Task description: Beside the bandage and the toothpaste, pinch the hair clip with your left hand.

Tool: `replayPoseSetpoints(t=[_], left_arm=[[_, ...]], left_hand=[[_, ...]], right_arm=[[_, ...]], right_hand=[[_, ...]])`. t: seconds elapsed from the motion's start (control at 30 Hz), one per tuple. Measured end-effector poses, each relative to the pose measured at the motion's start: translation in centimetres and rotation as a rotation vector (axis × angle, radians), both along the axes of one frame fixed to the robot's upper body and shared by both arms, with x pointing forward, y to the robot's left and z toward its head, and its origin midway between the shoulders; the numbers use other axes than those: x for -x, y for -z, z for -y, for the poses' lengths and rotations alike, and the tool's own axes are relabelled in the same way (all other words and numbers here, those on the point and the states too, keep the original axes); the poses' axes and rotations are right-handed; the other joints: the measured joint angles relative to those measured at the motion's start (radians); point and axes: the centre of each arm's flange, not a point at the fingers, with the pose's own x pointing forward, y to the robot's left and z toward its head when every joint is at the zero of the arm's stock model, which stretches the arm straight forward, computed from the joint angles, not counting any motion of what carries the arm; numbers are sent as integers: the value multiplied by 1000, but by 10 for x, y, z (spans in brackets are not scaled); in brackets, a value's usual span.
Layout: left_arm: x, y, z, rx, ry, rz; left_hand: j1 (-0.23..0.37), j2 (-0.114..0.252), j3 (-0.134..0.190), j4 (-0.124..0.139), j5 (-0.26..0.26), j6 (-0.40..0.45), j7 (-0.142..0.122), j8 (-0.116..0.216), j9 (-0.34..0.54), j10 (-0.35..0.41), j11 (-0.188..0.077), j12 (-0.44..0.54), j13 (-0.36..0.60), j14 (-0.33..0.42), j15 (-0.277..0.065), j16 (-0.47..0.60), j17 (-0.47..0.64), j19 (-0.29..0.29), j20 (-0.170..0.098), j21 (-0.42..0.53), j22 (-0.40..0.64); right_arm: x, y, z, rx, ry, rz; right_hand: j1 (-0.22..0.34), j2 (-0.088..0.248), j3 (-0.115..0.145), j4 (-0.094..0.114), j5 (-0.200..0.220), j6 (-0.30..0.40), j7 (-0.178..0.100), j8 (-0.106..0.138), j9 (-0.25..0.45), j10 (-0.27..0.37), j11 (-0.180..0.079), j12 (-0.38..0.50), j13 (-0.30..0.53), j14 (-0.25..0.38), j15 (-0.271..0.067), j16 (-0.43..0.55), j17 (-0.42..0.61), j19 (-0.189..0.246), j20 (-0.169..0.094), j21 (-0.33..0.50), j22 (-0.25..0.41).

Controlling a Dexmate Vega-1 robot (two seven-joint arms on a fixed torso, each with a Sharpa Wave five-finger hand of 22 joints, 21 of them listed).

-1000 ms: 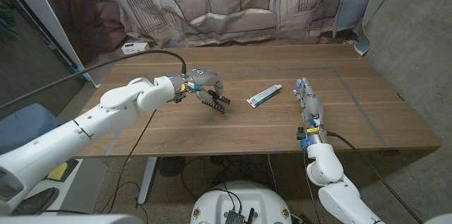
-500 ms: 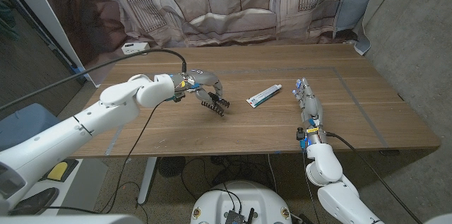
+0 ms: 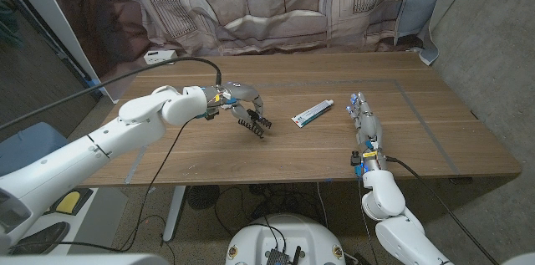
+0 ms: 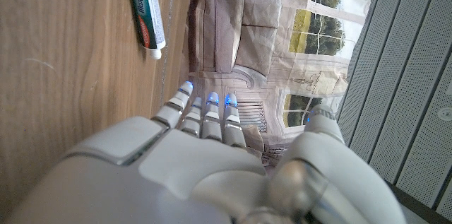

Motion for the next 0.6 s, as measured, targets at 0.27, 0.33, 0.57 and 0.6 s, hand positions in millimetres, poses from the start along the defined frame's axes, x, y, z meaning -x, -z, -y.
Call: replayPoseSetpoints(t=[0.27,0.33,0.57,0.6], left_arm=[[2,-1,1,-13,-3,8],[2,-1,1,-14,-8,11],[3,-1,2,-22,-12,11],[3,-1,2,-23,-13,10]], left_hand=[[0,0,-9,0,0,8,-42,-9,-3,17,-34,-29,-14,-25,2,-18,-5,-9,1,0,0],[0,0,-11,-3,0,0,-53,-20,-3,17,-36,-38,-14,-34,4,-23,-5,-11,0,0,0],[-27,26,-18,1,0,-45,-50,-39,-3,5,-48,-63,-19,-46,2,-34,-5,-21,-1,0,0],[-27,26,-18,1,0,-47,-49,-43,-3,1,-52,-63,-19,-50,3,-34,-5,-24,2,0,0]], right_arm=[[1,1,0,-3,1,4],[1,1,0,-4,2,5],[2,2,1,-8,2,6],[2,3,1,-8,3,6]], right_hand=[[0,0,0,0,0,0,0,0,0,0,0,0,0,0,0,0,0,0,0,0,0],[0,0,0,0,0,0,0,0,0,0,0,0,0,0,0,0,0,0,0,0,0],[0,0,0,0,0,0,0,0,0,0,0,0,0,0,0,0,0,0,0,0,0],[0,0,0,0,0,0,0,0,0,0,0,0,0,0,0,0,0,0,0,0,0]])
